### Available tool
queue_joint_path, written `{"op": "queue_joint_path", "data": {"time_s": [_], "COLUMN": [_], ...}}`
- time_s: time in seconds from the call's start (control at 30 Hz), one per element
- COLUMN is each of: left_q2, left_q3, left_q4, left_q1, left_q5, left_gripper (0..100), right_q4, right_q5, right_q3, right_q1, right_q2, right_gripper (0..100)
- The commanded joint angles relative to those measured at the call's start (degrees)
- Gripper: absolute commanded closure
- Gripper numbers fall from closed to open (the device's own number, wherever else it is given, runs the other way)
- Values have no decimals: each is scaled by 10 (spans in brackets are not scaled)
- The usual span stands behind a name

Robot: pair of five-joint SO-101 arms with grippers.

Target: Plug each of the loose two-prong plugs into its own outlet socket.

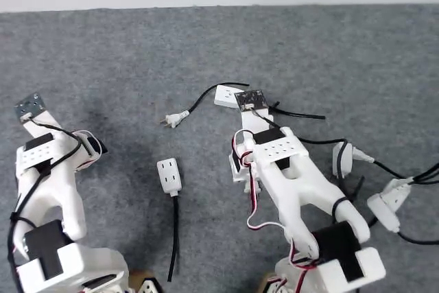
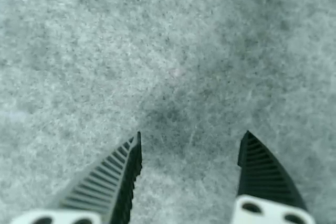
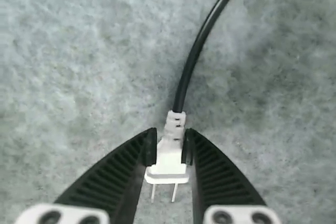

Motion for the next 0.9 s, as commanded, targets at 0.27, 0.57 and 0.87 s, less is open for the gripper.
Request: {"op": "queue_joint_path", "data": {"time_s": [0.27,0.57,0.87], "left_q2": [-2,-2,-9], "left_q3": [-17,-17,0], "left_q4": [-10,-8,-6], "left_q1": [5,5,35], "left_q5": [-5,-5,-57], "left_gripper": [720,720,721], "right_q4": [-11,-15,-15], "right_q5": [-4,-3,35], "right_q3": [-33,-49,-50], "right_q1": [16,15,14], "right_q2": [45,51,50], "right_gripper": [894,895,992]}}
